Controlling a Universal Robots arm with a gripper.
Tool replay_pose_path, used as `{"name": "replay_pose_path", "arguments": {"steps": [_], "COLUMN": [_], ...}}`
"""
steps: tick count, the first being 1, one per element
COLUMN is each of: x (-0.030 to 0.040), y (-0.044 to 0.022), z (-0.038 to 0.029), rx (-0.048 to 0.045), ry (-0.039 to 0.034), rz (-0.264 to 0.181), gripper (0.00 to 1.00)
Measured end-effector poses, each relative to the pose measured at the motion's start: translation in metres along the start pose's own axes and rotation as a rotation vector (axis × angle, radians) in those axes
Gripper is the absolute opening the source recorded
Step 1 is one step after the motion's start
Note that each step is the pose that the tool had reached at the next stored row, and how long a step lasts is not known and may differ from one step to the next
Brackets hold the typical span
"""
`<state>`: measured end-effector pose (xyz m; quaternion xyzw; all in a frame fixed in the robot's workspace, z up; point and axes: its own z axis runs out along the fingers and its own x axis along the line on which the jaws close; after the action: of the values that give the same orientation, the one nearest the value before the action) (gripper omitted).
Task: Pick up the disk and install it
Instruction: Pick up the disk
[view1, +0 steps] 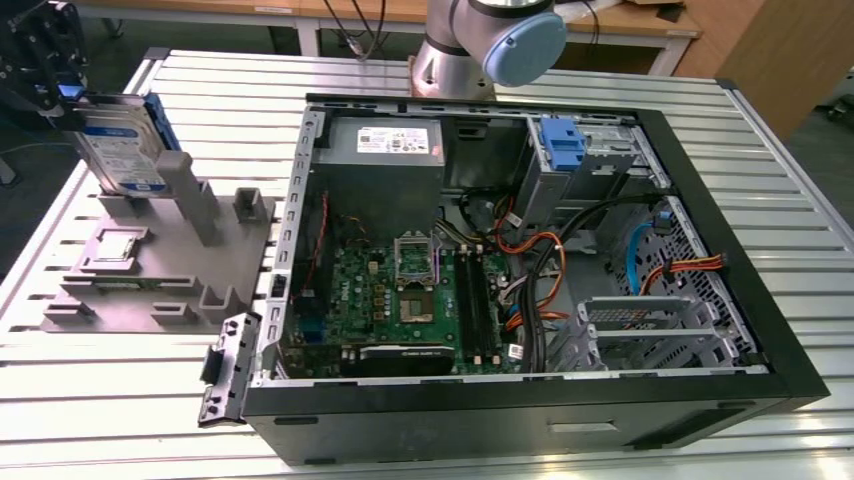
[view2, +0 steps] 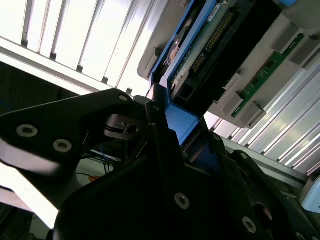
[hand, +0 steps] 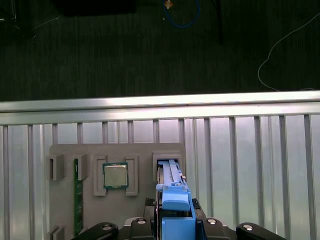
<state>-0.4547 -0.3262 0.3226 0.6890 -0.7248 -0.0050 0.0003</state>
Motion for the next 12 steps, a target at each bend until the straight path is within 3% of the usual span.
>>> {"name": "replay_pose_path", "arguments": {"steps": [12], "x": [-0.0001], "y": [0.0000], "z": [-0.0074], "rx": [-0.0002], "ry": [0.0001], "rz": [0.000], "gripper": [0.36]}}
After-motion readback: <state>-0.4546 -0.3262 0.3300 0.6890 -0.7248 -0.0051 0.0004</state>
